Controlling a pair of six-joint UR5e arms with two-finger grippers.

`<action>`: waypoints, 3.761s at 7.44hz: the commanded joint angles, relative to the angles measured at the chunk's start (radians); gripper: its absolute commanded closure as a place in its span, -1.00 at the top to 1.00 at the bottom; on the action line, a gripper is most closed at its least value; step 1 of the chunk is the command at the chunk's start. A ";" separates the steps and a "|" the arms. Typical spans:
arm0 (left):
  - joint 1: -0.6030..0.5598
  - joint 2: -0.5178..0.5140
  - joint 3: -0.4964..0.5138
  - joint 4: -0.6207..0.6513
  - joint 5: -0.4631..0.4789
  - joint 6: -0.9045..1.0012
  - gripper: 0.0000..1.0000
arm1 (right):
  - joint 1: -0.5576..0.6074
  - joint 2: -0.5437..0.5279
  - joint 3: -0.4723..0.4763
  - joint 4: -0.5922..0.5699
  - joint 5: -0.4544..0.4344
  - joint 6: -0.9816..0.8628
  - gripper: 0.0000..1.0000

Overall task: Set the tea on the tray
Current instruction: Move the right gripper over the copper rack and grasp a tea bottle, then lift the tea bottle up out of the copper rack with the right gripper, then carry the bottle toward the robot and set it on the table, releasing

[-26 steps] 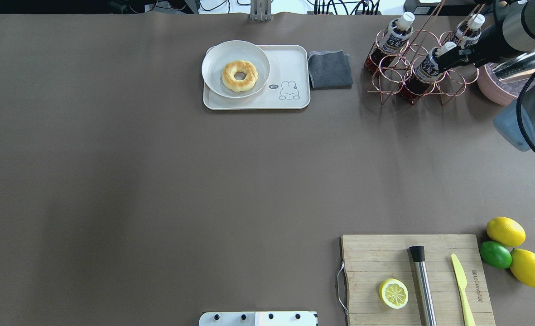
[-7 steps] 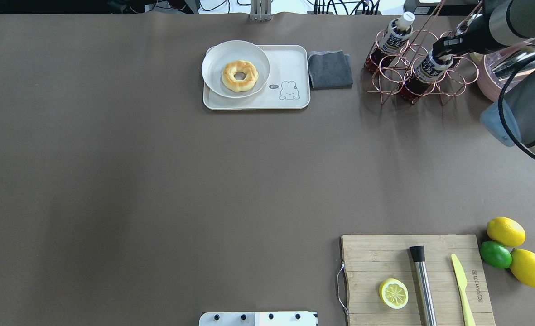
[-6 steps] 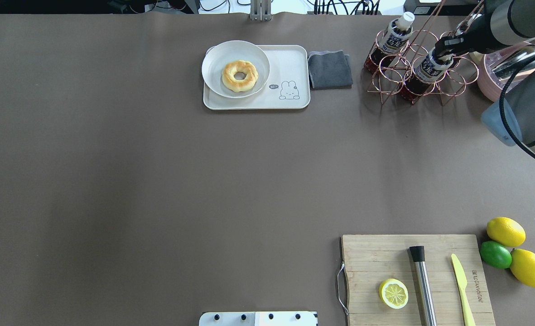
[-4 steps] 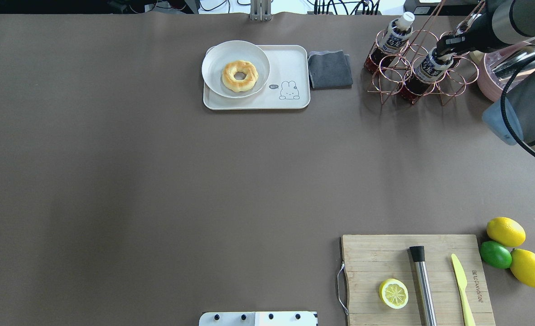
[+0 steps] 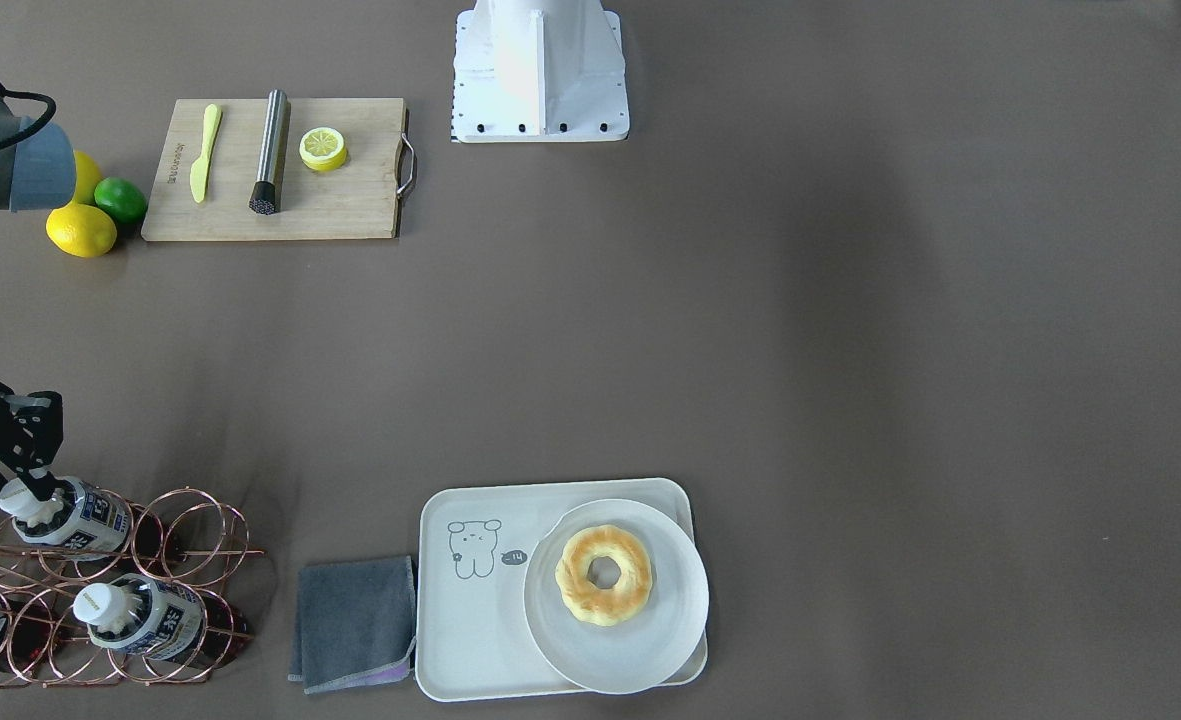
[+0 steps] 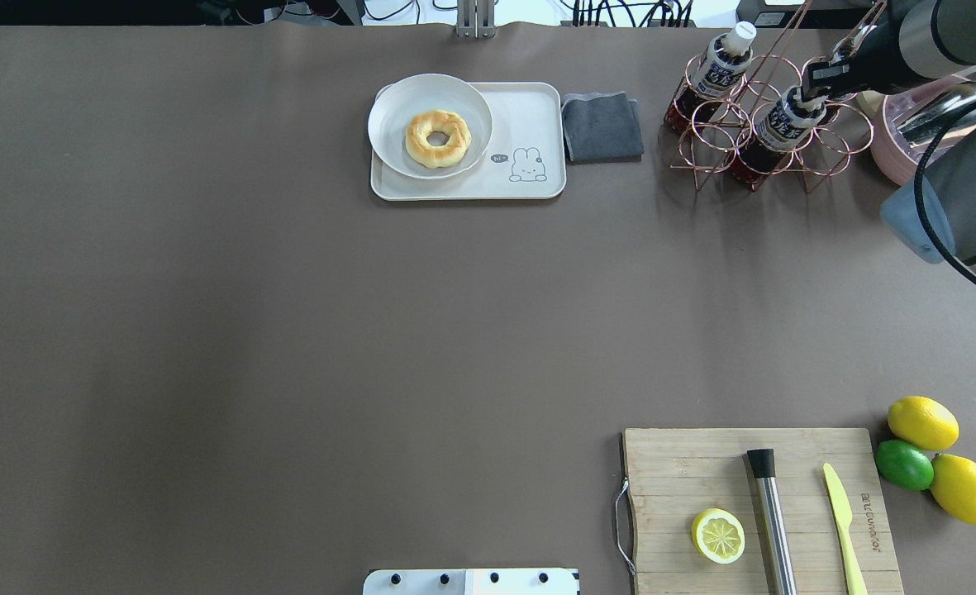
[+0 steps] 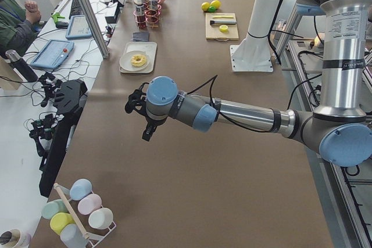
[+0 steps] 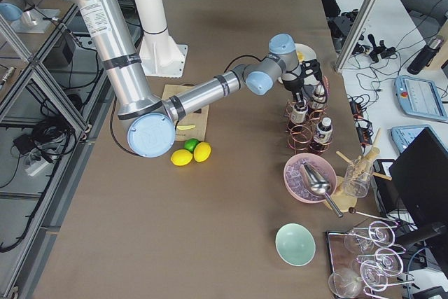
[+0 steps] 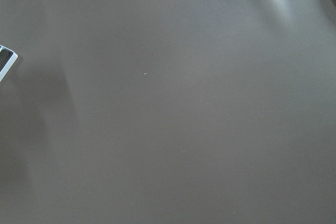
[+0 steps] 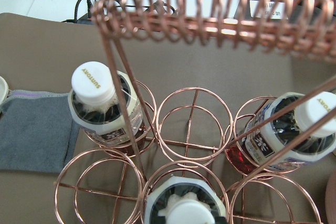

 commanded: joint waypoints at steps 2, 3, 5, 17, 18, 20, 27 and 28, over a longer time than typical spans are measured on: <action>0.000 0.002 0.003 -0.006 0.000 0.000 0.96 | 0.027 0.010 0.011 -0.001 0.013 -0.006 -1.00; 0.000 0.002 0.003 -0.008 0.000 -0.001 0.96 | 0.040 0.011 0.023 -0.003 0.022 -0.007 -1.00; 0.000 0.002 0.003 -0.008 0.000 0.000 0.96 | 0.073 0.028 0.038 -0.018 0.074 -0.009 -1.00; 0.000 0.061 0.001 -0.052 -0.006 -0.003 0.96 | -0.151 0.356 0.272 -0.463 -0.039 0.251 -1.00; 0.000 0.058 0.003 -0.051 -0.006 -0.004 0.96 | -0.229 0.423 0.269 -0.553 -0.102 0.284 -1.00; 0.000 0.058 0.003 -0.051 -0.008 -0.004 0.96 | -0.365 0.506 0.246 -0.620 -0.231 0.364 -1.00; 0.000 0.057 -0.003 -0.075 -0.011 -0.066 0.96 | -0.656 0.626 0.086 -0.621 -0.443 0.517 -1.00; 0.001 0.057 -0.002 -0.075 -0.011 -0.066 0.96 | -0.670 0.626 0.086 -0.621 -0.447 0.523 -1.00</action>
